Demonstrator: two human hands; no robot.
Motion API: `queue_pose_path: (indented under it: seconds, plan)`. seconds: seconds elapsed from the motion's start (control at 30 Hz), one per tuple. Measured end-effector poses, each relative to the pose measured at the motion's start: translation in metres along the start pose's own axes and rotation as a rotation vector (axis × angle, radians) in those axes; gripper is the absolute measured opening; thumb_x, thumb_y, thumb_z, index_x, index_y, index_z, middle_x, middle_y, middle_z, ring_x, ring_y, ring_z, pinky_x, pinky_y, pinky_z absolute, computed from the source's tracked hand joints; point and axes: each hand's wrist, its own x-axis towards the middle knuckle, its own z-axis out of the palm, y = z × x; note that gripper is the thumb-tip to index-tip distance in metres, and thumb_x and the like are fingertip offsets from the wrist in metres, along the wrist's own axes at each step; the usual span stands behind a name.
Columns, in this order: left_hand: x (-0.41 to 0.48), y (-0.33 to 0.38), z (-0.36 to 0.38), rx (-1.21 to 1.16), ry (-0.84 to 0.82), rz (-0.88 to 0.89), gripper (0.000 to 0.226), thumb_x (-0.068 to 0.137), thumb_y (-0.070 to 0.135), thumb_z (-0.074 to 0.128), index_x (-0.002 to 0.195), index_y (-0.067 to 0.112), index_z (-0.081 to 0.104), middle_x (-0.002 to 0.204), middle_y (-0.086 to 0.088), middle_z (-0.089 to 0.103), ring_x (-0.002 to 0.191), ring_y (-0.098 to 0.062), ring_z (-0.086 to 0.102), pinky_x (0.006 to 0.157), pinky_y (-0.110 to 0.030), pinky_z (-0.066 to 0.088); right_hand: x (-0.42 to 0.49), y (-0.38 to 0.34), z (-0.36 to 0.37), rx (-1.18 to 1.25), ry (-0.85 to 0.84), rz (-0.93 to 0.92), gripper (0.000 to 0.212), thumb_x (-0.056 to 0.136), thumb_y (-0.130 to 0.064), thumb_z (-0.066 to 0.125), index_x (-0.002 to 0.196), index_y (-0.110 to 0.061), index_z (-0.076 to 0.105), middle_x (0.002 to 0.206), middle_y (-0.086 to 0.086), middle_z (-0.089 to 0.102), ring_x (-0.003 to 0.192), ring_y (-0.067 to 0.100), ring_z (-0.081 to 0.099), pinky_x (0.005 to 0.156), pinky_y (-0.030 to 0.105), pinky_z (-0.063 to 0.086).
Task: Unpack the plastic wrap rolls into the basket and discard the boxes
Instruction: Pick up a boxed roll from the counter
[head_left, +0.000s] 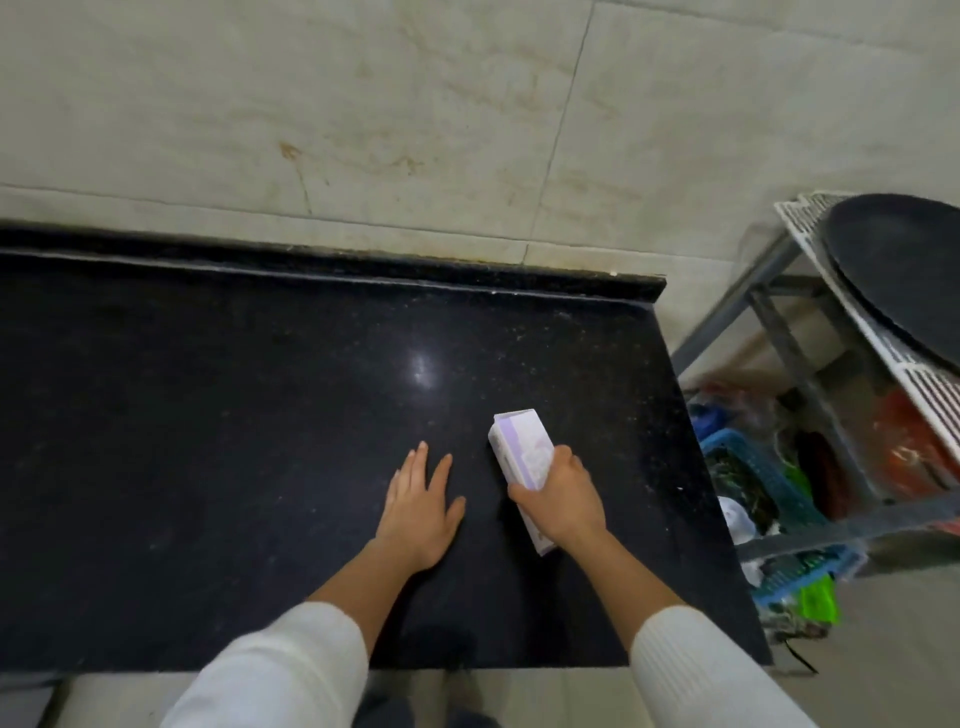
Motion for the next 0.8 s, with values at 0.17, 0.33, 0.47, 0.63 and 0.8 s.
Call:
queue_pose_path:
  seconds: [0.17, 0.33, 0.47, 0.63, 0.8]
  plan:
    - [-0.033, -0.027, -0.019, -0.177, 0.137, -0.268, 0.064, 0.098, 0.042, 0.037, 0.152, 0.020, 0.011, 0.161, -0.011, -0.006, 0.147, -0.028, -0.004, 0.120, -0.039, 0.005, 0.002, -0.054, 0.018, 0.018, -0.054, -0.187, 0.063, 0.071, -0.045, 0.071, 0.117, -0.014, 0.041, 0.124, 0.008, 0.052, 0.113, 0.027, 0.051, 0.087, 0.042, 0.050]
    - [-0.069, -0.103, -0.065, -0.268, 0.282, -0.516, 0.065, 0.098, 0.041, 0.037, 0.152, 0.017, 0.012, 0.160, -0.015, 0.000, 0.147, -0.031, 0.000, 0.119, -0.040, 0.006, -0.018, -0.152, 0.058, -0.030, -0.152, -0.422, 0.062, 0.071, -0.044, 0.070, 0.115, -0.012, 0.042, 0.119, 0.008, 0.053, 0.110, 0.027, 0.052, 0.081, 0.040, 0.050]
    - [-0.106, -0.174, -0.098, -0.272, 0.348, -0.625, 0.064, 0.097, 0.042, 0.038, 0.151, 0.016, 0.015, 0.160, -0.016, 0.002, 0.147, -0.032, 0.002, 0.120, -0.040, 0.007, -0.054, -0.235, 0.105, -0.045, -0.232, -0.574, 0.061, 0.071, -0.046, 0.068, 0.115, -0.013, 0.042, 0.118, 0.008, 0.053, 0.109, 0.027, 0.052, 0.080, 0.038, 0.048]
    - [-0.162, -0.274, -0.142, -0.271, 0.359, -0.716, 0.064, 0.097, 0.043, 0.038, 0.151, 0.018, 0.015, 0.160, -0.015, 0.003, 0.147, -0.031, 0.002, 0.120, -0.041, 0.008, -0.113, -0.336, 0.166, -0.035, -0.293, -0.639, 0.060, 0.072, -0.045, 0.070, 0.115, -0.013, 0.042, 0.121, 0.008, 0.053, 0.111, 0.028, 0.053, 0.084, 0.041, 0.049]
    - [-0.212, -0.374, -0.191, -0.268, 0.374, -0.772, 0.063, 0.097, 0.043, 0.038, 0.151, 0.018, 0.016, 0.160, -0.015, 0.006, 0.147, -0.032, 0.002, 0.119, -0.042, 0.010, -0.169, -0.424, 0.223, -0.027, -0.343, -0.635, 0.063, 0.073, -0.045, 0.071, 0.118, -0.013, 0.041, 0.123, 0.007, 0.053, 0.113, 0.027, 0.054, 0.089, 0.045, 0.051]
